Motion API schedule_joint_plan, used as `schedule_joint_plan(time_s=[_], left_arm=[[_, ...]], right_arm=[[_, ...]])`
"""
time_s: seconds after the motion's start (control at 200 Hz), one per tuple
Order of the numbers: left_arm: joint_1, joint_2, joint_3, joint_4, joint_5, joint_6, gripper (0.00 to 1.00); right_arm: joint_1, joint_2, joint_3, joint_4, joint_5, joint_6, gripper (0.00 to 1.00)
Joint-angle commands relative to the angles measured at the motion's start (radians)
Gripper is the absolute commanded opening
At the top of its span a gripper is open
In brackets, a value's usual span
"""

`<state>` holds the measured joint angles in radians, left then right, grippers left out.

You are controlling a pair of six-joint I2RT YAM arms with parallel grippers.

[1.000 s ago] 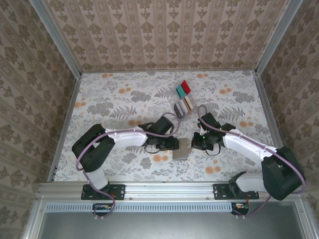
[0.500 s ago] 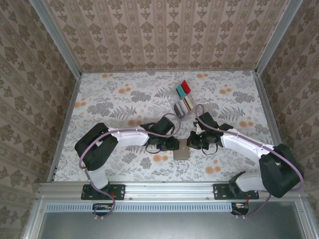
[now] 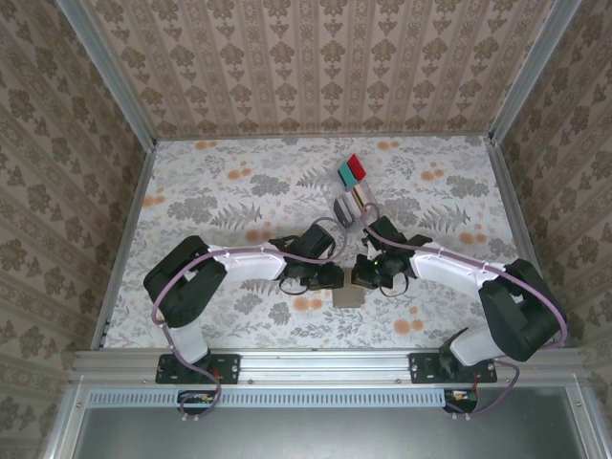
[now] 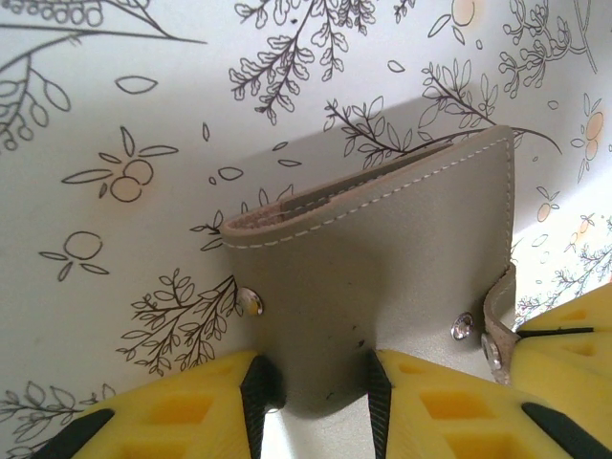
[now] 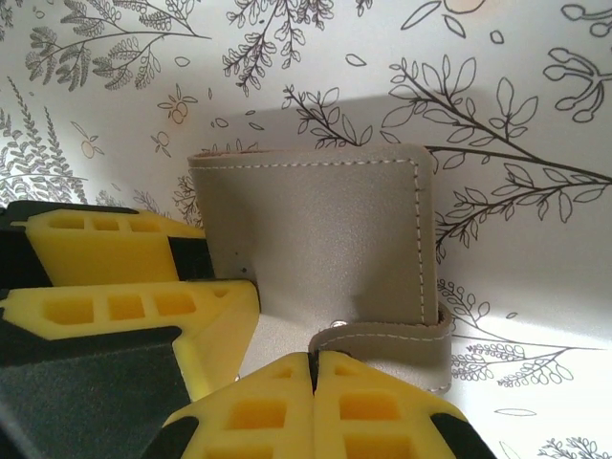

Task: Put the credit cards into the card holder
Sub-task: Close the button on the card holder.

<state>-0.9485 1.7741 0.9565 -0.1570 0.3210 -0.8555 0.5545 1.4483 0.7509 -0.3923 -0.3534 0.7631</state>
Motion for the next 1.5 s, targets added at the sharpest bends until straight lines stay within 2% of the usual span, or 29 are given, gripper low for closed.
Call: schedule_joint_plan(time_s=[0.0, 0.91, 1.21, 1.3, 1.37, 1.495], left_arm=[[-0.007, 0.023, 0.019, -0.007, -0.005, 0.021, 0.35], [-0.006, 0.022, 0.014, -0.001, -0.001, 0.023, 0.34], [-0.006, 0.0, 0.003, 0.012, -0.009, 0.024, 0.34], [-0.006, -0.039, -0.008, 0.014, -0.035, 0.024, 0.35], [-0.004, -0.08, -0.016, 0.01, -0.069, 0.028, 0.36], [0.005, -0.175, -0.03, -0.018, -0.146, 0.06, 0.41]], right_arm=[[0.007, 0.019, 0.019, 0.0, 0.015, 0.014, 0.0], [0.036, 0.122, 0.004, -0.022, 0.048, 0.01, 0.0], [0.041, 0.093, -0.043, -0.003, 0.085, 0.02, 0.0], [0.041, 0.006, -0.022, 0.012, 0.089, 0.008, 0.12], [0.037, -0.09, 0.006, 0.002, 0.131, 0.0, 0.29], [0.012, -0.249, 0.063, -0.074, 0.302, -0.035, 0.5]])
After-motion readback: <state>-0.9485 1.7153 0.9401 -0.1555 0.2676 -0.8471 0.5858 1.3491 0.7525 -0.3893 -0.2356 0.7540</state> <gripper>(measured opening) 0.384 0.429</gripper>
